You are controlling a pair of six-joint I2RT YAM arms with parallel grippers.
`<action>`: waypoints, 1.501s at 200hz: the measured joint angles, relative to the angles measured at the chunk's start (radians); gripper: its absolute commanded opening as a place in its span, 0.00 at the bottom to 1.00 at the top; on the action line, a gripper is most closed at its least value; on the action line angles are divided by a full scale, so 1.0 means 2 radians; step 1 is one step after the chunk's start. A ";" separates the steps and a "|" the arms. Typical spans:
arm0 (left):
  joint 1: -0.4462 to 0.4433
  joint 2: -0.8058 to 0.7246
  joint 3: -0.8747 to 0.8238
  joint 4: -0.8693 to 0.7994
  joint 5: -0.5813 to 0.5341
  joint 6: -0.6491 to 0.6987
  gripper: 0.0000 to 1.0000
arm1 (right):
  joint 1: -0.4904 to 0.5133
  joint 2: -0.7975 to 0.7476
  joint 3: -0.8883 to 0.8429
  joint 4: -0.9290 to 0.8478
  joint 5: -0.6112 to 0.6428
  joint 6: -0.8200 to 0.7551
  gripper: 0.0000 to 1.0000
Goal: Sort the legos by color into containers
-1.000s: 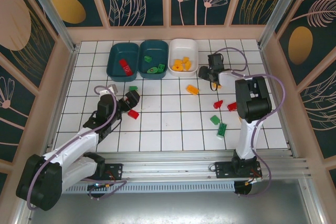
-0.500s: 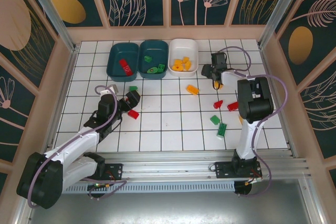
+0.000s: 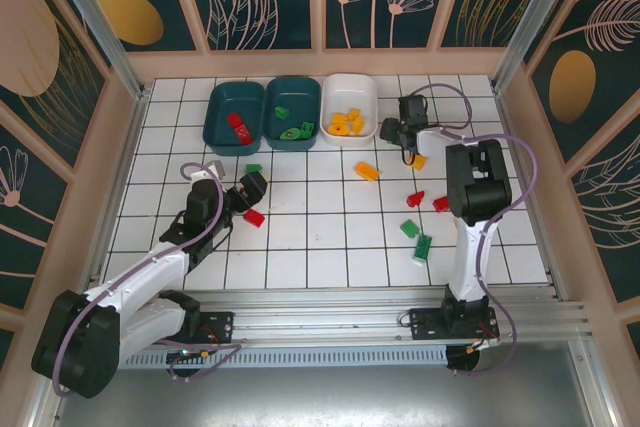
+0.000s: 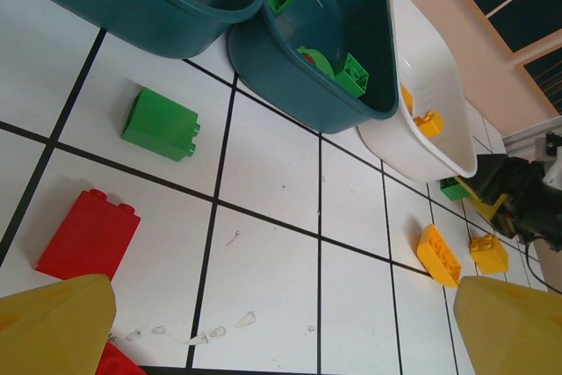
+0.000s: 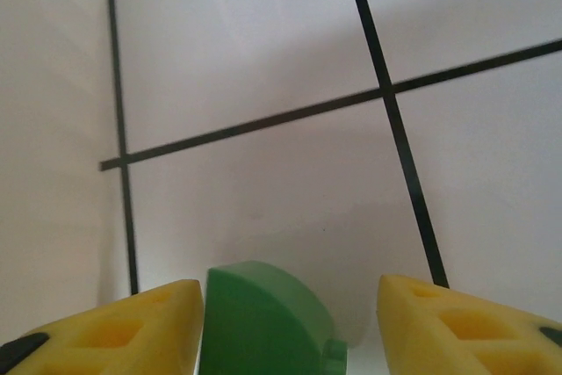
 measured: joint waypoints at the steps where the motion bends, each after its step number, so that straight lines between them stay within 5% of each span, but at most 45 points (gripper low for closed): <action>1: 0.000 0.000 0.000 0.000 0.000 0.000 0.99 | 0.000 0.001 0.000 -0.001 0.000 0.001 0.50; 34: 0.000 -0.004 0.000 0.000 0.000 0.000 0.99 | 0.001 0.005 0.001 -0.004 0.003 -0.003 0.30; 81: 0.000 -0.013 -0.007 0.002 -0.010 0.000 0.99 | 0.020 -0.039 -0.020 -0.019 0.061 -0.003 0.29; 124: 0.044 -0.030 -0.031 0.002 -0.022 -0.016 0.99 | 0.130 -0.117 -0.009 -0.015 0.122 -0.004 0.29; 160: 0.085 -0.002 -0.020 -0.010 0.014 -0.027 0.99 | 0.209 -0.023 0.120 -0.012 0.098 -0.006 0.29; 184: 0.085 0.014 0.000 -0.030 0.033 -0.024 0.99 | 0.225 0.066 0.218 -0.027 0.075 -0.005 0.33; 211: 0.085 0.013 0.002 -0.040 0.051 -0.017 0.99 | 0.224 0.150 0.328 -0.073 0.056 -0.007 0.54; 244: 0.085 0.018 0.016 -0.067 0.067 0.004 0.99 | 0.223 0.175 0.391 -0.114 0.054 -0.015 0.61; 272: 0.085 0.031 0.031 -0.075 0.069 0.016 0.99 | 0.224 0.131 0.345 -0.108 0.062 -0.022 0.60; 300: 0.085 0.039 0.034 -0.074 0.081 0.018 0.95 | 0.224 -0.002 0.166 -0.070 0.077 -0.038 0.59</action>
